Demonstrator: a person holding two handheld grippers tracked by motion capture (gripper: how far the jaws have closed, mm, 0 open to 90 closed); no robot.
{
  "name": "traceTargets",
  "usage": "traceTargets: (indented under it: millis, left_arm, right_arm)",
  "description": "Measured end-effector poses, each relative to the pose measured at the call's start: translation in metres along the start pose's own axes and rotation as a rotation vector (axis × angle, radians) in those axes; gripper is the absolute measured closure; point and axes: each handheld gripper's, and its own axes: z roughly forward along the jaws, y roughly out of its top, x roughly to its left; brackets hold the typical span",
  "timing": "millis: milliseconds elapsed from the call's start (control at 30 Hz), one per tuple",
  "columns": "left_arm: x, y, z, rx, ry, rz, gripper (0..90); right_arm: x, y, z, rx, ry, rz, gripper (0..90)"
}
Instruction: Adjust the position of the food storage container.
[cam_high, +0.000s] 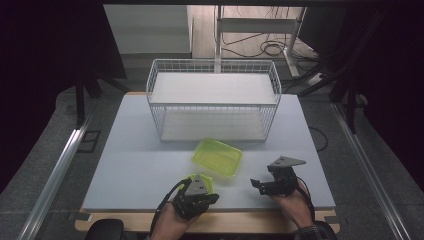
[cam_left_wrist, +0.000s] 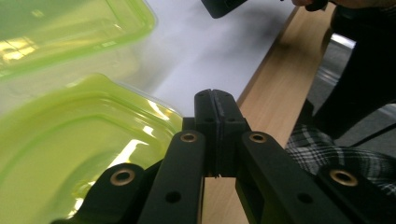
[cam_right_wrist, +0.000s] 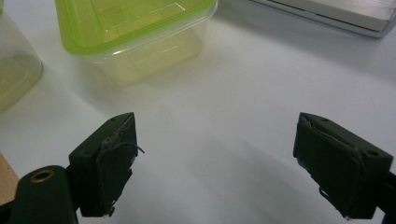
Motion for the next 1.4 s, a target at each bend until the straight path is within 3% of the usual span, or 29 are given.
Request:
traceTargets:
  millis: [333,600,933,1167,1267,1400]
  left_arm:
    - [0.015,-0.008,-0.004,0.017,0.046,-0.064,90.0]
    - [0.028,-0.011,-0.013,0.021,0.096,-0.091,90.0]
    - [0.052,-0.018,-0.027,0.017,0.165,-0.148,90.0]
    - [0.057,-0.02,-0.033,0.04,0.195,-0.161,90.0]
    - [0.057,-0.019,-0.033,0.038,0.188,-0.161,90.0]
    - [0.058,-0.006,-0.028,0.03,0.186,-0.148,90.0]
  right_arm:
    - [0.0,-0.001,0.001,0.01,-0.003,0.0,14.0]
    - [0.0,-0.001,0.002,0.017,-0.003,-0.002,14.3]
    - [0.0,-0.001,0.002,0.02,-0.003,-0.004,14.5]
    - [0.0,-0.001,0.003,0.021,-0.002,-0.005,14.5]
    - [0.0,-0.001,0.003,0.02,-0.003,-0.005,14.5]
    - [0.0,-0.001,0.002,0.018,-0.002,-0.005,14.5]
